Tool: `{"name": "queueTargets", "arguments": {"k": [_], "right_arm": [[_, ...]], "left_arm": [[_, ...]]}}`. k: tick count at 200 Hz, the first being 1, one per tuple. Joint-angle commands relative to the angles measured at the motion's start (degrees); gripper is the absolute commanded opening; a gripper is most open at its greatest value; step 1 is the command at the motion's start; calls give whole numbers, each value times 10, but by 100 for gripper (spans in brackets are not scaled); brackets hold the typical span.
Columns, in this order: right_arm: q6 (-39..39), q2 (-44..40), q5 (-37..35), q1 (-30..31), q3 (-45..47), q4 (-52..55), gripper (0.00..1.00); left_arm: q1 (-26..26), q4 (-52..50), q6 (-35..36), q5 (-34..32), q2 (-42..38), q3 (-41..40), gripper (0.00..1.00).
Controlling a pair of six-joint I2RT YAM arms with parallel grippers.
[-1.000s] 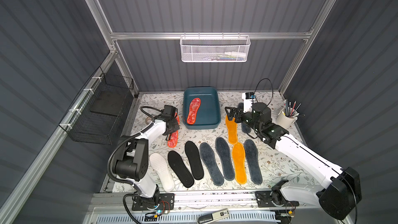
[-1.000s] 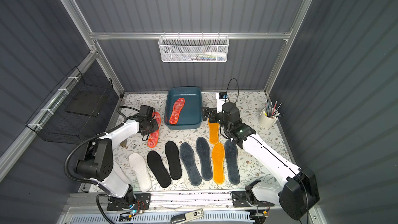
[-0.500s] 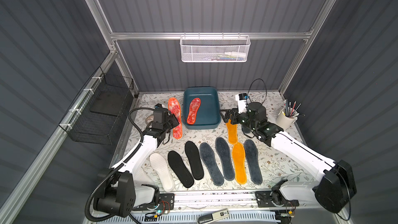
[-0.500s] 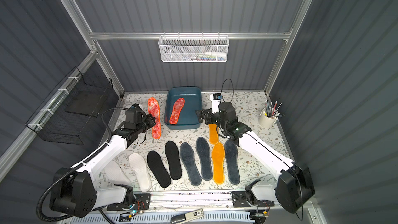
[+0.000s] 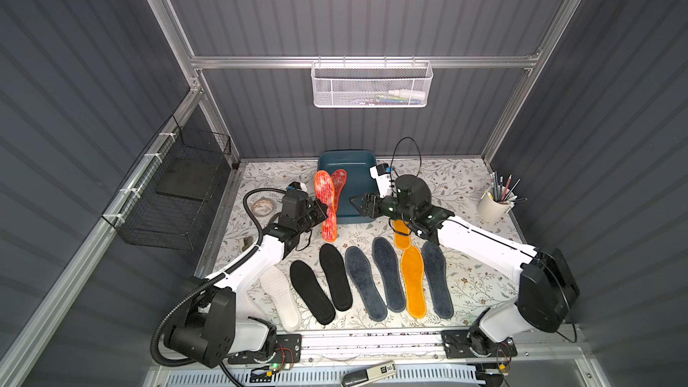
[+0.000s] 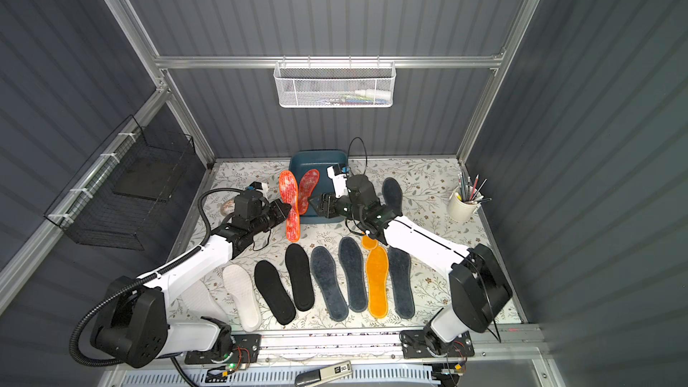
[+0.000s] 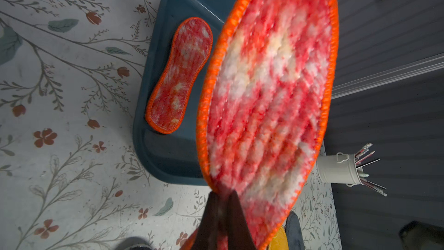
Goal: Put the insoles into the storage box
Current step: Pick up the insole from the center of the board, then place the insole in the storage box.
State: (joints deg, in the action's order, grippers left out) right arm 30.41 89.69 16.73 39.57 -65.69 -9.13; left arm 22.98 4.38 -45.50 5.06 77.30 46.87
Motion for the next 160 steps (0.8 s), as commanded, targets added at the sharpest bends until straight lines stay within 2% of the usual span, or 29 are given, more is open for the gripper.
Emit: {"name": "queueTargets", "arguments": {"k": [1,132,160], "right_arm": [[8,31,2,6,-42,13,61],[25,165,10,28,-139,39,42],[31,185,18,31,-156,43,34]], "left_arm": [[6,20,-6,12,5,12,0],[9,16,11,27,6,18,0],[9,22,11,35,8,17,0]]}}
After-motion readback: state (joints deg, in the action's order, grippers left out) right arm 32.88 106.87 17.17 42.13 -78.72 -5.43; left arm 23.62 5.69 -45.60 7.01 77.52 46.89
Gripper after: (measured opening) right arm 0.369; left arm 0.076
